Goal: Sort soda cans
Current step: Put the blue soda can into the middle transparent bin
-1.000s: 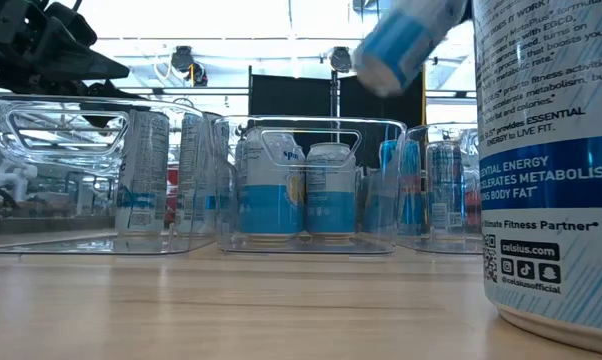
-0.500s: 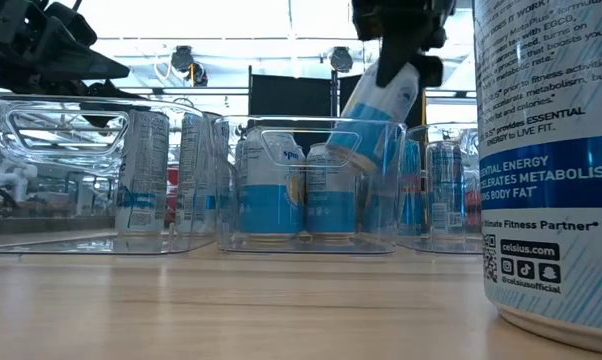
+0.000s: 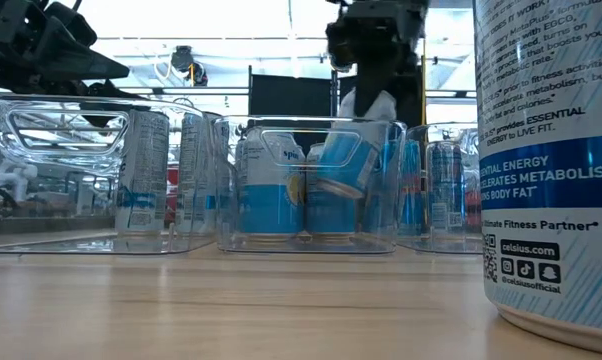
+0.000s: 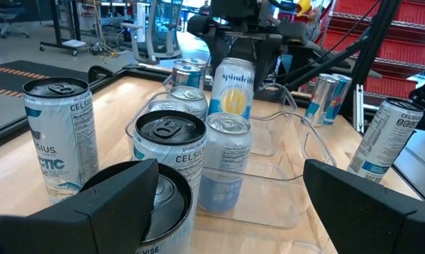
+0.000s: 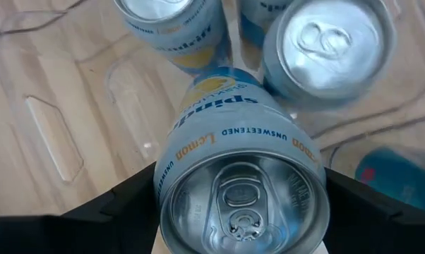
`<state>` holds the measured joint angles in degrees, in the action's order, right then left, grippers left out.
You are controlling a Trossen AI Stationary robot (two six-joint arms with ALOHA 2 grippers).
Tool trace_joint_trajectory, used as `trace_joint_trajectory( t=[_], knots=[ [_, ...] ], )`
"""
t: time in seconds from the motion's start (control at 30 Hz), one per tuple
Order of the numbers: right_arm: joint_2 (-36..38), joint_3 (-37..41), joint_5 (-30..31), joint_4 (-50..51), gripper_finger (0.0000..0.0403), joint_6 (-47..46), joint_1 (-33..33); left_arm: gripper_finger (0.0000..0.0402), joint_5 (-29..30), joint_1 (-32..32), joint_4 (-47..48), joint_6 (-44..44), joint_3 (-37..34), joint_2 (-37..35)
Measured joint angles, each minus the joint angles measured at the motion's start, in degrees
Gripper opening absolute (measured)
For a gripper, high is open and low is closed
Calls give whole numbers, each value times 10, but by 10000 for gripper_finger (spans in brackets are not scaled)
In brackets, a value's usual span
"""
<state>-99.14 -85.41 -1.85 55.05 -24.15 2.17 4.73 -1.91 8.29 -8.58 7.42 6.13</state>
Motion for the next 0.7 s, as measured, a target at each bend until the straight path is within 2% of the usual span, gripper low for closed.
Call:
trace_joint_trajectory(
  t=[0.3,0.5,0.7],
  knots=[
    [-133,-152,5,109,290,61,0,363,0,0,0,0,0,0],
    [-184,-171,8,140,291,71,0,363,0,0,0,0,0,0],
    [-195,-173,9,136,297,73,0,363,0,0,1,0,0,0]
  ],
)
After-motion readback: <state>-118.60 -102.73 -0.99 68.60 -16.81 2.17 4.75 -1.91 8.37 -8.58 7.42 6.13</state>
